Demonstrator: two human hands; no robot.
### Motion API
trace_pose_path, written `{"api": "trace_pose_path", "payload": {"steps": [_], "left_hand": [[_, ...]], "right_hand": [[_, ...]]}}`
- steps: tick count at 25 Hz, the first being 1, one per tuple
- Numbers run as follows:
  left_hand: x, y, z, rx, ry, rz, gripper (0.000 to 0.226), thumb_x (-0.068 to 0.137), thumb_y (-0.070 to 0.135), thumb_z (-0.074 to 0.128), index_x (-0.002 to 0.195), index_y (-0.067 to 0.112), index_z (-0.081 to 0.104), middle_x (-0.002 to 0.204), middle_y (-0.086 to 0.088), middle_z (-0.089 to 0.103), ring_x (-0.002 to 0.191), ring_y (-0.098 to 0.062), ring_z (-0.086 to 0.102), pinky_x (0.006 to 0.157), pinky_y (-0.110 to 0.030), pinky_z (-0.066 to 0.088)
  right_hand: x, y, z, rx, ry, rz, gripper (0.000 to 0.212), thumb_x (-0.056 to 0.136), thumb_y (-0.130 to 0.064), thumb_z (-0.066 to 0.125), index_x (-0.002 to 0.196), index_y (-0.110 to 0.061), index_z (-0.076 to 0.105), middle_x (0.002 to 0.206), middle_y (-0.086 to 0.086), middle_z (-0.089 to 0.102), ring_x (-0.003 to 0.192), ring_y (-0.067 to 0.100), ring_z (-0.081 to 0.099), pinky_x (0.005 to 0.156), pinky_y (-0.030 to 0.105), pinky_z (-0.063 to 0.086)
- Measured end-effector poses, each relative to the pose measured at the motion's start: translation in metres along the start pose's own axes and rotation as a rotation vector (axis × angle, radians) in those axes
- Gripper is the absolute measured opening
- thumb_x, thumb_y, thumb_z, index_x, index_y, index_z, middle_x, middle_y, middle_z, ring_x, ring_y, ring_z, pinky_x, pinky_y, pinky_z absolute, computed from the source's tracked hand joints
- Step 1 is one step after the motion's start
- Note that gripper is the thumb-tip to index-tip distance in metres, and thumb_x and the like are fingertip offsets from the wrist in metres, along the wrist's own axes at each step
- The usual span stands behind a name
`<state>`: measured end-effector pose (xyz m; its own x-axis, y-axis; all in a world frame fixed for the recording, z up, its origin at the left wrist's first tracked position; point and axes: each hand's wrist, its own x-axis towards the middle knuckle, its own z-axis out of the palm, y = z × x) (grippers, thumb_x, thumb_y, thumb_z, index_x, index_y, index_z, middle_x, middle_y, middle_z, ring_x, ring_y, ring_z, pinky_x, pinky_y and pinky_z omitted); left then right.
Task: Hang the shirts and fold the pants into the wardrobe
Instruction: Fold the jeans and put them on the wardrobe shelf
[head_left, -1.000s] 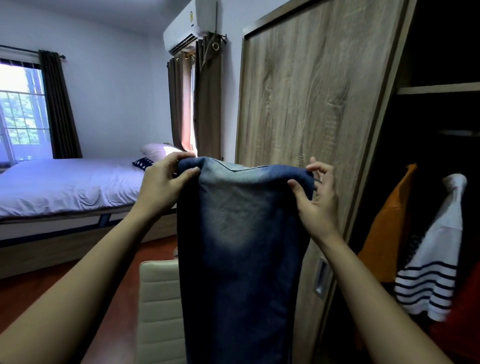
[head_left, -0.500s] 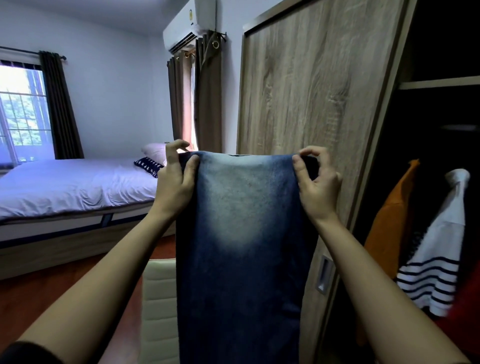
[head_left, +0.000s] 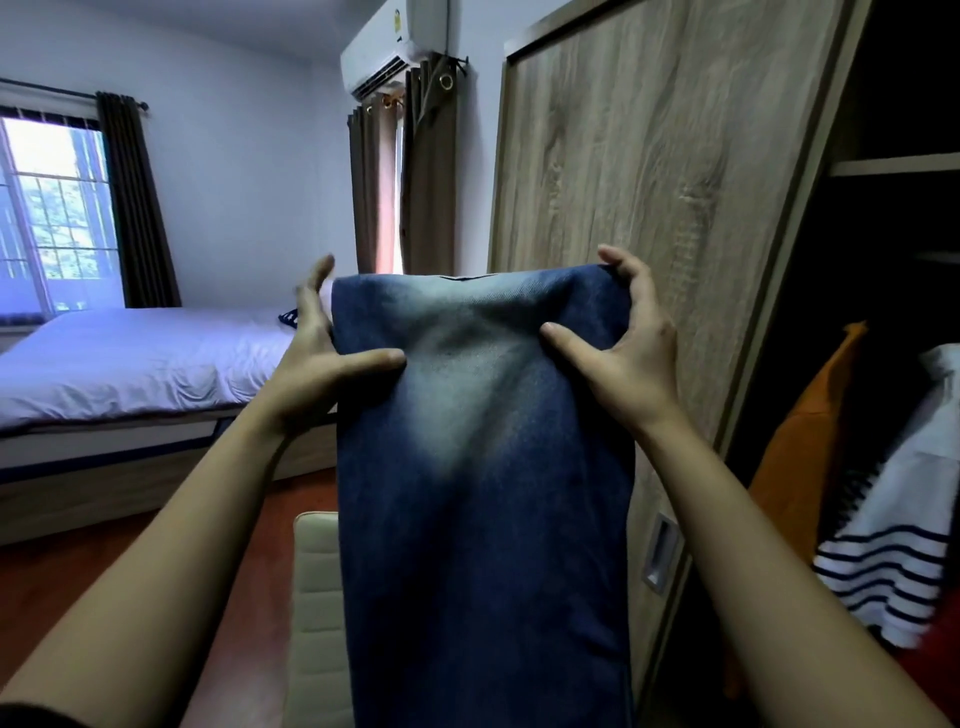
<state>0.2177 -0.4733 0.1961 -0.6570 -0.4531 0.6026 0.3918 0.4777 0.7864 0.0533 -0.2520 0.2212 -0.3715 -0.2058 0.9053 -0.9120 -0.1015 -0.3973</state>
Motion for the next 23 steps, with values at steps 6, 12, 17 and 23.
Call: {"api": "trace_pose_path", "payload": {"steps": [6,12,17,23], "left_hand": [[-0.002,-0.020,0.032,0.009,0.146,-0.198,0.048,0.098,0.048,0.029,0.136,0.021,0.043,0.124,0.012,0.056,0.114,-0.001,0.052,0.091,-0.016,0.041],[-0.016,-0.027,0.045,-0.121,-0.019,-0.056,0.070,0.061,0.022,0.080,0.120,0.023,0.043,0.115,0.010,0.059,0.101,0.004,0.059,0.080,-0.016,0.050],[-0.025,-0.042,0.057,-0.352,-0.073,-0.193,0.079,0.041,0.049,0.090,0.102,0.006,0.066,0.096,-0.006,0.073,0.088,-0.019,0.068,0.068,-0.024,0.054],[-0.010,-0.030,0.076,-0.549,0.028,-0.162,0.051,0.076,0.026,0.073,0.121,0.009,0.057,0.109,-0.007,0.069,0.096,-0.020,0.065,0.079,-0.029,0.056]], "right_hand": [[0.005,-0.007,0.010,0.037,0.012,-0.008,0.065,0.071,-0.014,0.080,0.127,-0.014,0.049,0.112,-0.025,0.049,0.101,-0.025,0.044,0.093,0.003,0.034],[0.017,-0.001,-0.006,-0.038,0.146,0.057,0.064,0.072,-0.016,0.078,0.128,-0.012,0.048,0.119,-0.010,0.054,0.102,-0.012,0.047,0.091,0.000,0.032],[0.019,0.011,-0.023,-0.007,0.076,0.068,0.063,0.072,-0.016,0.079,0.127,-0.015,0.049,0.118,-0.018,0.052,0.104,-0.016,0.048,0.095,0.004,0.033],[0.031,0.040,-0.074,0.705,-0.157,0.340,0.092,0.062,-0.035,0.083,0.138,-0.030,0.031,0.116,-0.002,0.063,0.110,0.013,0.060,0.094,0.034,0.050]]}}
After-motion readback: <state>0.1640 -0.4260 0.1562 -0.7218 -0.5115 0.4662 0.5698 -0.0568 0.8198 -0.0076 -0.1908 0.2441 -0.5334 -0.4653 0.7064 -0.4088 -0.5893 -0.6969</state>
